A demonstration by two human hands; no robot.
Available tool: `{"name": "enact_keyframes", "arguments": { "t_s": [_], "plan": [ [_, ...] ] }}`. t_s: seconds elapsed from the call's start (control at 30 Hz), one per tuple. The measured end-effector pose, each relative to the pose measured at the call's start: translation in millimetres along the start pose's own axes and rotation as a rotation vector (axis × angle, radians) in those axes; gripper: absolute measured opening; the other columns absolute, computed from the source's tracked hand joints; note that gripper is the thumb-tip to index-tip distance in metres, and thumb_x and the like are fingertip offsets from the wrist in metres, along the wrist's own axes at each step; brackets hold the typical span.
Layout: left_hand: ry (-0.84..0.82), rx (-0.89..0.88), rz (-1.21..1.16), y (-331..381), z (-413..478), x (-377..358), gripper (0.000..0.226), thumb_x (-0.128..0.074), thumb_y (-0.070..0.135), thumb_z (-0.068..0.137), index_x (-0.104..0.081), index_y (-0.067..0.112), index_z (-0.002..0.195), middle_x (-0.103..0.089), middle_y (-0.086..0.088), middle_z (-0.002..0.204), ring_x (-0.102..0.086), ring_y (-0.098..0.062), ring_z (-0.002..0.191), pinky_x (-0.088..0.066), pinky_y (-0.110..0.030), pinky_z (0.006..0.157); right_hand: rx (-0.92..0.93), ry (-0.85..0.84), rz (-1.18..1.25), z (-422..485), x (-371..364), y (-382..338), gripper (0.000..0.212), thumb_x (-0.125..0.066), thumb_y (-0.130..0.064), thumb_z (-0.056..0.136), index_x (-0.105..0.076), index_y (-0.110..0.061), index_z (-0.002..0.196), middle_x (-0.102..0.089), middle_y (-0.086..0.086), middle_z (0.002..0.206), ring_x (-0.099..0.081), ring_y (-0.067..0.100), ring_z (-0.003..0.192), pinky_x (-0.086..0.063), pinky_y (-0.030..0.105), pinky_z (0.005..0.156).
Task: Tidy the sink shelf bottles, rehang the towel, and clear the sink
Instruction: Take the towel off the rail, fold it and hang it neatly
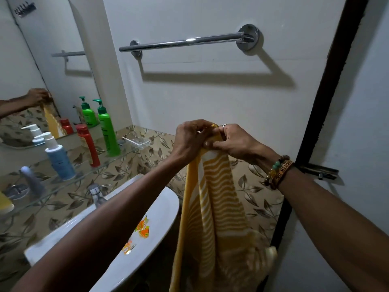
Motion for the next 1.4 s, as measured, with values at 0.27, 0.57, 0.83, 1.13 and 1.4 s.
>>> {"name": "enact_keyframes", "arguments": {
  "t_s": [0.27, 0.57, 0.83, 1.13, 1.4],
  "plan": [
    [0.061, 0.247, -0.456, -6, -14, 5, 0.017, -0.074, 0.028, 0.086, -0.069, 0.015, 0.096, -0.075, -0.006, 0.087, -0.07, -0.011, 0.075, -0.057, -0.026, 0.064, 0.068, 0.328, -0.086, 2, 1, -12, 0.025, -0.067, -0.039, 0.093, -0.076, -0.016, 0.088, -0.073, 0.0, 0.084, -0.07, 0.017, 0.08, -0.058, 0.047, 0.074],
    [-0.132, 0.131, -0.113, -33, -35, 16, 0.021, -0.08, 0.02, 0.081, -0.076, 0.006, 0.096, -0.076, -0.008, 0.083, -0.072, -0.021, 0.072, -0.06, -0.038, 0.062, 0.163, 0.52, -0.226, 0, 4, -10, 0.022, -0.064, -0.03, 0.096, -0.075, -0.011, 0.102, -0.072, -0.002, 0.096, -0.067, 0.014, 0.091, -0.057, 0.031, 0.08],
    [-0.309, 0.131, 0.34, -80, -58, 11, 0.006, -0.076, 0.012, 0.084, -0.074, 0.017, 0.083, -0.067, -0.003, 0.072, -0.059, -0.018, 0.062, -0.055, -0.037, 0.063, 0.216, 0.694, -0.133, -6, 13, -12, 0.019, -0.061, -0.031, 0.098, -0.071, -0.017, 0.104, -0.063, -0.016, 0.085, -0.056, -0.004, 0.075, -0.042, 0.004, 0.064],
    [-0.35, 0.45, -0.088, -108, -82, 10, 0.038, -0.077, 0.024, 0.083, -0.066, 0.007, 0.115, -0.071, -0.01, 0.105, -0.07, -0.022, 0.09, -0.062, -0.038, 0.077, 0.213, 0.626, 0.016, -3, 39, -18, 0.015, -0.063, -0.027, 0.097, -0.068, -0.025, 0.084, -0.065, -0.023, 0.071, -0.059, -0.007, 0.07, -0.049, 0.016, 0.068],
    [-0.248, 0.292, -0.257, -34, -50, -40, 0.025, -0.075, 0.025, 0.086, -0.069, 0.012, 0.107, -0.074, -0.006, 0.098, -0.073, -0.017, 0.088, -0.061, -0.034, 0.079, 0.217, 0.55, -0.096, 2, 26, -18, 0.015, -0.067, -0.03, 0.094, -0.074, -0.016, 0.096, -0.071, -0.006, 0.088, -0.066, 0.008, 0.083, -0.055, 0.023, 0.075]
  ]
}}
Point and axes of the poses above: each hand's wrist, its own z-axis towards the middle knuckle, its own x-axis out of the back of the hand, y = z × x, the point moved 4 cm from there along z, towards the middle knuckle
